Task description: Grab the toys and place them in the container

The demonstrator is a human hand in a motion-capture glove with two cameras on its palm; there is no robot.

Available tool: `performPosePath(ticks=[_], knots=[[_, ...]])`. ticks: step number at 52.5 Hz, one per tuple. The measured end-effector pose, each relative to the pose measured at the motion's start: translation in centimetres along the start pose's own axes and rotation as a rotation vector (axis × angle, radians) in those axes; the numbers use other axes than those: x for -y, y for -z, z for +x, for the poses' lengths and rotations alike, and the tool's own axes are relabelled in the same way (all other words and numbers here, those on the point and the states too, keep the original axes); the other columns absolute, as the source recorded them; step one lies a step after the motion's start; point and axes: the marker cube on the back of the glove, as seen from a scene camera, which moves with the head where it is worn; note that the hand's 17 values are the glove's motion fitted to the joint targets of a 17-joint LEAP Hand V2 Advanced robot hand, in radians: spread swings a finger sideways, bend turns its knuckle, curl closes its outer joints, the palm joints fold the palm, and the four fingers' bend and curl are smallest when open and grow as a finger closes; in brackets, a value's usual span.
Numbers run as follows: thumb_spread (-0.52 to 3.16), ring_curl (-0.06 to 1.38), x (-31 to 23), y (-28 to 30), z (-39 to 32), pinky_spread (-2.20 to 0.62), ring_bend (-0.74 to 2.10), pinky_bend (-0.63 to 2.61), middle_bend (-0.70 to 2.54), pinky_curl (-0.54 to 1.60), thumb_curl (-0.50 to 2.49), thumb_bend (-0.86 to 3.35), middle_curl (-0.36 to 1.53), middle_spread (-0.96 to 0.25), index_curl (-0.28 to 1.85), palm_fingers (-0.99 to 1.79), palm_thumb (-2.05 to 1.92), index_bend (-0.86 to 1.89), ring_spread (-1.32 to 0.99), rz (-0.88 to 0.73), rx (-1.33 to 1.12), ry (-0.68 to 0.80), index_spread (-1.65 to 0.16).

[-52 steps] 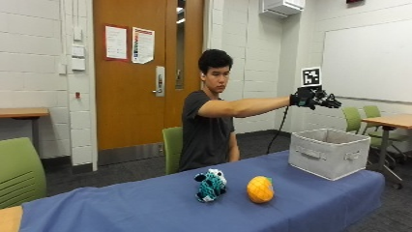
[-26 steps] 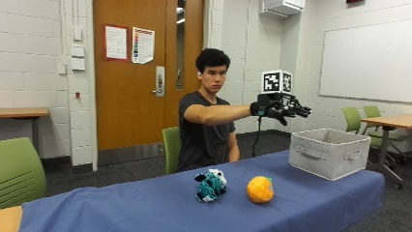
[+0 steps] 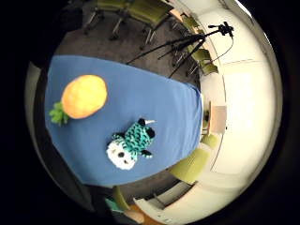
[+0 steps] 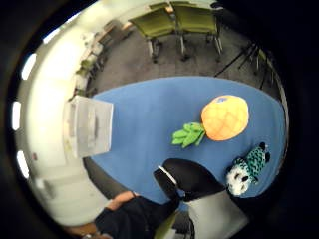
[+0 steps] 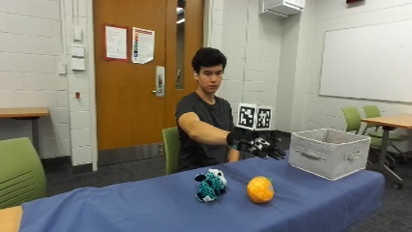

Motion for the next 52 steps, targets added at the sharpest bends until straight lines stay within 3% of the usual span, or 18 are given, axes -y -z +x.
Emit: performPosePath(ticks=[25, 38, 45, 52], knots=[[0.94, 0.25, 2.3, -11.0, -0.1, -0.20, 0.35, 0.63, 0.28, 0.33, 0.31, -0.04, 0.43, -0.20, 0.39, -0.04, -0.01, 0.14, -0.48, -0.184, 0.048, -0.001, -0.26], [0.92, 0.25, 1.4, -12.6, 1.5, -0.14, 0.26, 0.73, 0.19, 0.36, 0.31, -0.04, 0.41, -0.21, 0.37, -0.01, -0.02, 0.15, -0.47, -0.275, 0.074, -0.020, -0.27], [0.91, 0.24, 1.1, -12.3, 1.8, -0.16, 0.19, 0.83, 0.14, 0.38, 0.31, -0.03, 0.38, -0.23, 0.40, 0.08, -0.01, 0.27, -0.48, -0.294, 0.071, -0.032, -0.31], [0.97, 0.25, 1.0, -11.8, 1.7, -0.21, 0.23, 0.76, 0.14, 0.36, 0.33, 0.02, 0.33, -0.25, 0.52, 0.29, 0.11, 0.64, -0.49, -0.273, 0.098, -0.039, -0.35]])
